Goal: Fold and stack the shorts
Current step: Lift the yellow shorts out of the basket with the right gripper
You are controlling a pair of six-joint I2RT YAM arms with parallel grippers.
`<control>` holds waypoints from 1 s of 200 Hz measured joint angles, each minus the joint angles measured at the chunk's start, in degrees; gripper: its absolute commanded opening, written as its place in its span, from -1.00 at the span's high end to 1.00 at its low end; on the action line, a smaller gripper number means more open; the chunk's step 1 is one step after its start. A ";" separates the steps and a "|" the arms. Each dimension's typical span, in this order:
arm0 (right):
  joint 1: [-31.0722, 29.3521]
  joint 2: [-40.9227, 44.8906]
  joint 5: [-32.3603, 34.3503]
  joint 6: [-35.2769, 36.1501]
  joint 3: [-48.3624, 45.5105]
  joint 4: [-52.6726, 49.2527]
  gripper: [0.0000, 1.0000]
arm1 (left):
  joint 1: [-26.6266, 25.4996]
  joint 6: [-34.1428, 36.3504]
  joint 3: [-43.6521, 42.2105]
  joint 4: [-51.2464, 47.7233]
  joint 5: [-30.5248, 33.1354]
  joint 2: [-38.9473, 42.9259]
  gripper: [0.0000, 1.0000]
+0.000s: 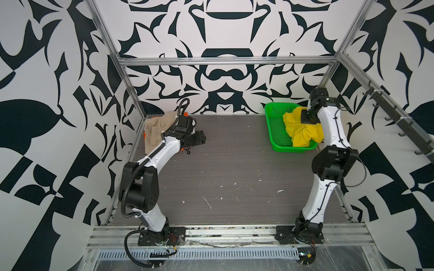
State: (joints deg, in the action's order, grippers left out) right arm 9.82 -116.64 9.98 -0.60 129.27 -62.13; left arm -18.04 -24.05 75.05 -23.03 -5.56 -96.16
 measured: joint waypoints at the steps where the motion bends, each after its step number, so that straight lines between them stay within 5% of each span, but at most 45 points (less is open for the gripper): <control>1: 0.00 0.26 -0.09 -0.02 0.02 0.00 1.00 | -0.02 -0.02 0.07 0.02 0.02 0.00 -0.51; 70: -0.35 17.22 -15.28 -2.38 4.42 1.90 1.00 | -0.66 1.16 0.59 0.15 1.42 5.53 -0.51; 123: -2.27 32.11 -28.98 -5.46 -3.15 11.65 1.00 | -0.68 1.92 0.33 2.10 1.90 12.17 -0.51; 200: -20.79 36.79 -42.21 -6.73 -4.44 15.10 1.00 | -0.72 0.87 -3.41 2.16 2.64 13.79 -0.52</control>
State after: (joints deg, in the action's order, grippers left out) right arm -10.96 -79.85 -32.23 -7.33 124.84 -47.03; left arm -18.76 -23.18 71.64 -20.86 -2.92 -82.37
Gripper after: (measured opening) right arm 0.048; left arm 0.758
